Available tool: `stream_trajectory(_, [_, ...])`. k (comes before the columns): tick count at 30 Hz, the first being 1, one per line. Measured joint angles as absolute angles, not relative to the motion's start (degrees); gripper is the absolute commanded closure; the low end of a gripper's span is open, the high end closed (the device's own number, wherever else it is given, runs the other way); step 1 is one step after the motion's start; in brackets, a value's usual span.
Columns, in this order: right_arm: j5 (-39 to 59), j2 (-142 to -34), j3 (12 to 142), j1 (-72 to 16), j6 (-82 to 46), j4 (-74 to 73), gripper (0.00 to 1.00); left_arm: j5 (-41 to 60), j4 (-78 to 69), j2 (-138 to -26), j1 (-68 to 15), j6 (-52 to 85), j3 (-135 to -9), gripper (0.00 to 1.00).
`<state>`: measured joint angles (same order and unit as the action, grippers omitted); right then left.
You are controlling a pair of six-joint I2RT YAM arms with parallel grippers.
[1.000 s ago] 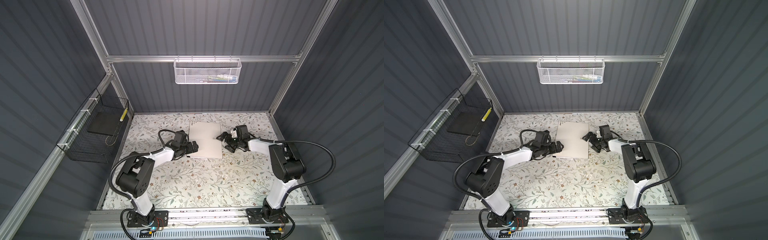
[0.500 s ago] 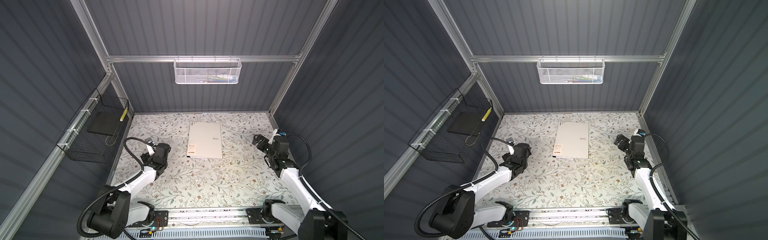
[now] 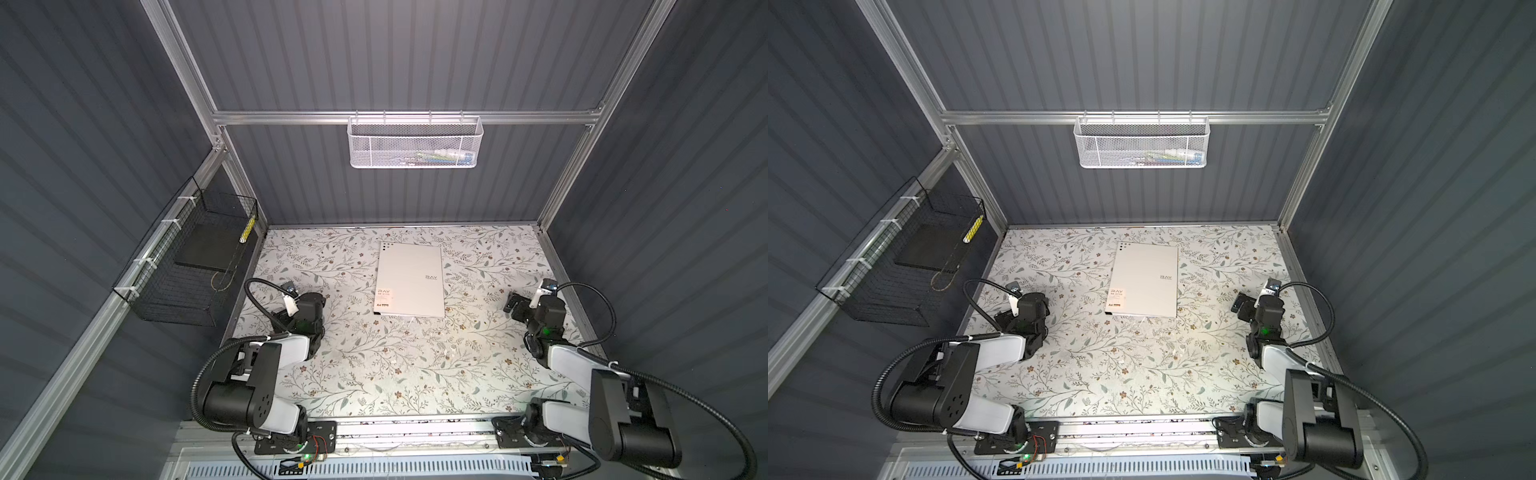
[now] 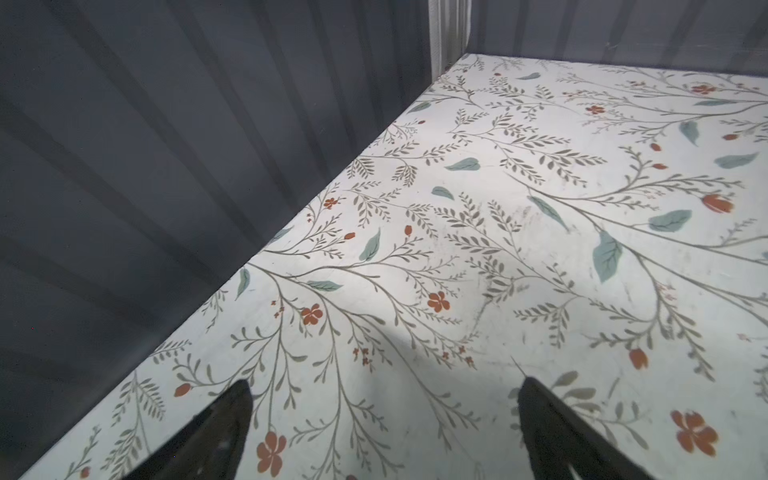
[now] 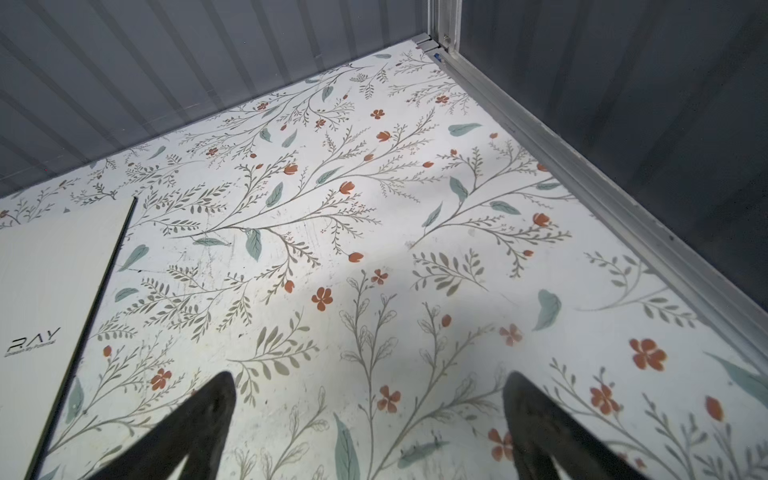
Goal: Put the files into the folder
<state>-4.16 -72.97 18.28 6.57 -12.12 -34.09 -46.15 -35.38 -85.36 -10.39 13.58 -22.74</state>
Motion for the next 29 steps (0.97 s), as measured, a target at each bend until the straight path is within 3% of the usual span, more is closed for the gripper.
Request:
stream_trajectory(3, [-4.0, -76.4, 18.5, 6.5, -10.6, -40.8, 0.01, -42.9, -48.1, -91.4, -9.2, 9.9, -20.6, 0.00])
stream_trajectory(9, [-1.2, -83.0, 17.5, 6.0, -8.0, -51.3, 0.01, -32.9, -55.5, -95.4, -7.3, 5.2, -21.2, 0.00])
stream_trajectory(16, [-0.8, -83.2, 17.1, 5.5, -6.7, -55.4, 0.01, -26.7, -53.4, -98.5, -6.4, 3.8, -25.7, 0.00])
stream_trajectory(29, [4.4, -83.8, 19.3, 5.6, -4.1, -53.9, 0.01, -25.6, -53.8, -98.5, -6.8, 2.5, -25.7, 0.00])
